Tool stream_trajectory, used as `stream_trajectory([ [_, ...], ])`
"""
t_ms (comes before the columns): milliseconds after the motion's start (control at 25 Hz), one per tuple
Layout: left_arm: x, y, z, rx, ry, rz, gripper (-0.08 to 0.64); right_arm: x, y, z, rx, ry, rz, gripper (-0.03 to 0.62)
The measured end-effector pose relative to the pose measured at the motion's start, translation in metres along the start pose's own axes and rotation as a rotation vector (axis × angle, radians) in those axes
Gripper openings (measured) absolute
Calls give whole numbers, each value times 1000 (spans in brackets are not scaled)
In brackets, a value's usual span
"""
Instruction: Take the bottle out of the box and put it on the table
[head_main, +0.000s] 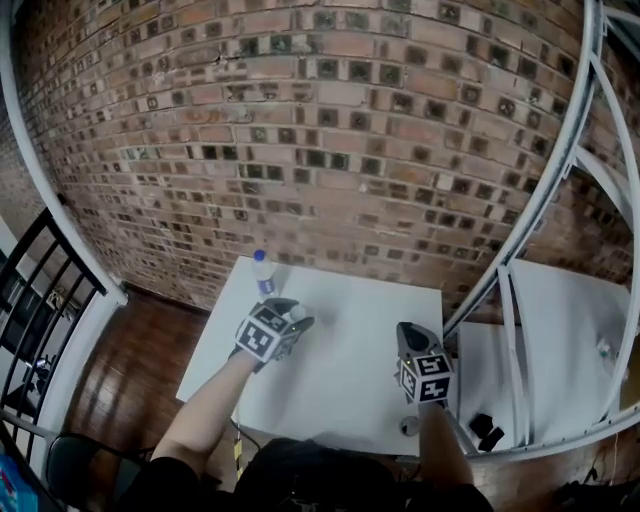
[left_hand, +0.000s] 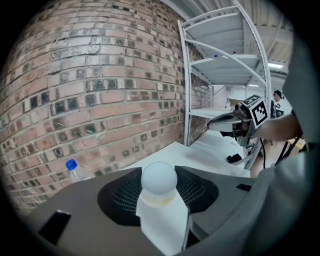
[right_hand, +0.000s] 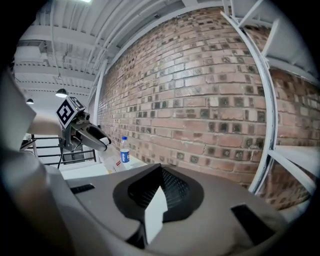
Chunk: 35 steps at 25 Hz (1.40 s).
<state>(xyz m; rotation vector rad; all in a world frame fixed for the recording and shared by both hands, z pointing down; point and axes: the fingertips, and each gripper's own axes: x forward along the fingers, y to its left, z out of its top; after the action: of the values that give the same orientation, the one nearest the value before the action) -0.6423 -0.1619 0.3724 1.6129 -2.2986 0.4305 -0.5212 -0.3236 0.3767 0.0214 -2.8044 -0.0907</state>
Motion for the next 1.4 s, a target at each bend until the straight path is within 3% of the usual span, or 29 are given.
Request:
stream_trajectory([
  [640, 127, 64, -9, -77, 190, -39, 198, 74, -31, -25, 43, 125, 26, 2],
  [920, 163, 82, -23, -63, 280, -57, 198, 98, -33, -43, 80, 169, 29, 2],
  [1400, 180, 79, -27, -37, 282, -94, 209, 120, -30, -48, 93, 185, 38, 2],
])
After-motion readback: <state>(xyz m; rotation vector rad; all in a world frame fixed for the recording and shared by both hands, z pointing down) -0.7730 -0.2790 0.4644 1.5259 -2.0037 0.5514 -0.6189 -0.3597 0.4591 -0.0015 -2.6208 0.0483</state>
